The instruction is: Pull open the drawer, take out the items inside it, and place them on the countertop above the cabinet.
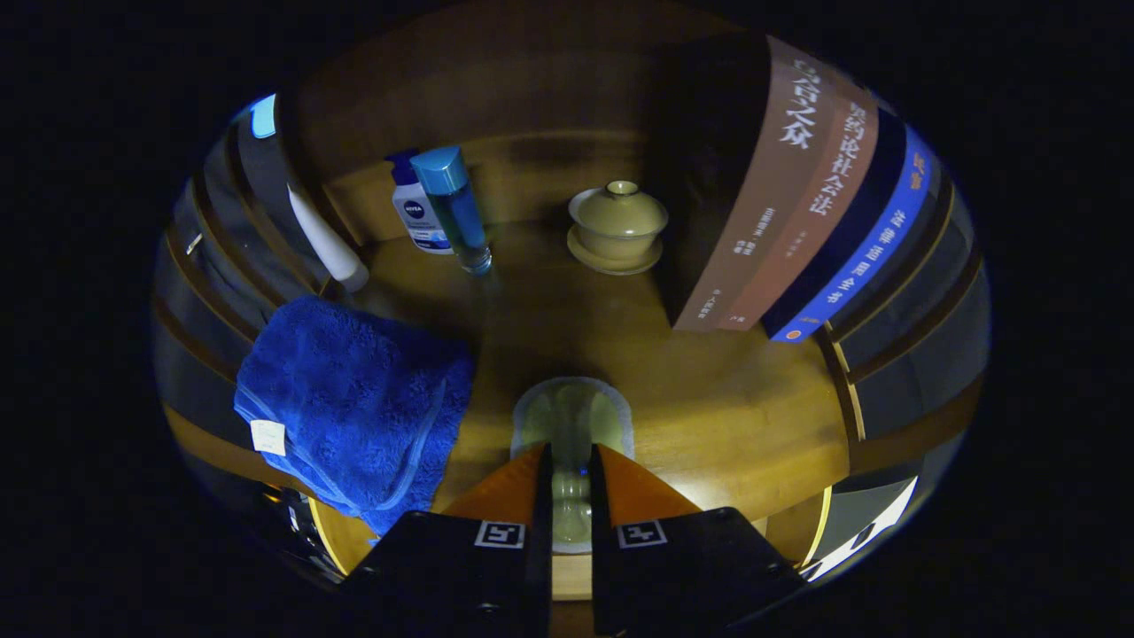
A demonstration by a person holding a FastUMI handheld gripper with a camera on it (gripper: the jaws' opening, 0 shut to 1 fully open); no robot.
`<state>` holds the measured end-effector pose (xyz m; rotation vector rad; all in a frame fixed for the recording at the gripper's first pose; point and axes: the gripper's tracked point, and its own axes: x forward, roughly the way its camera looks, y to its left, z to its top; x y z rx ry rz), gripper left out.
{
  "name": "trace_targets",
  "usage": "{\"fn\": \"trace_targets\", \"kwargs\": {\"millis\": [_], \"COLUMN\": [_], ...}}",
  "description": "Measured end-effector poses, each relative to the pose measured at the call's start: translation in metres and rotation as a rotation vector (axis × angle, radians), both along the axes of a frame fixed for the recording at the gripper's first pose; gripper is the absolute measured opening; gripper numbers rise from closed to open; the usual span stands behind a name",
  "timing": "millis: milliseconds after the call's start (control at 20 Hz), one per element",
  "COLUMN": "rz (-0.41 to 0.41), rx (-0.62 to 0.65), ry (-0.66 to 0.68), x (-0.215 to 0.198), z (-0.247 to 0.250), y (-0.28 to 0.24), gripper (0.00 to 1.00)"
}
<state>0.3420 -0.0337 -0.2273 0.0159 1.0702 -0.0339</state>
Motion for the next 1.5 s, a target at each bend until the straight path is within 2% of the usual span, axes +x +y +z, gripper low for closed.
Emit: {"fn": "trace_targets", "kwargs": {"millis": [300, 450, 650, 1000, 1200, 1500], "rz": [0.0, 0.009, 0.047, 0.057, 0.05, 0.02], "rx": [0.004, 0.038, 0.023, 0.05, 0.085, 0.114], "ry": [0.005, -0.003, -0.038, -0.226, -0.379, -0.683], "x": [0.0, -0.002, -0.012, -0.035, -0.072, -0.146], "z": [0.001, 0.002, 0.006, 0.046, 0.087, 0.148], "y": [-0.001, 0.005, 0.007, 0.011, 0.011, 0.014], "gripper": [0.23, 0.27, 1.0, 0.99, 0.99, 1.0]}}
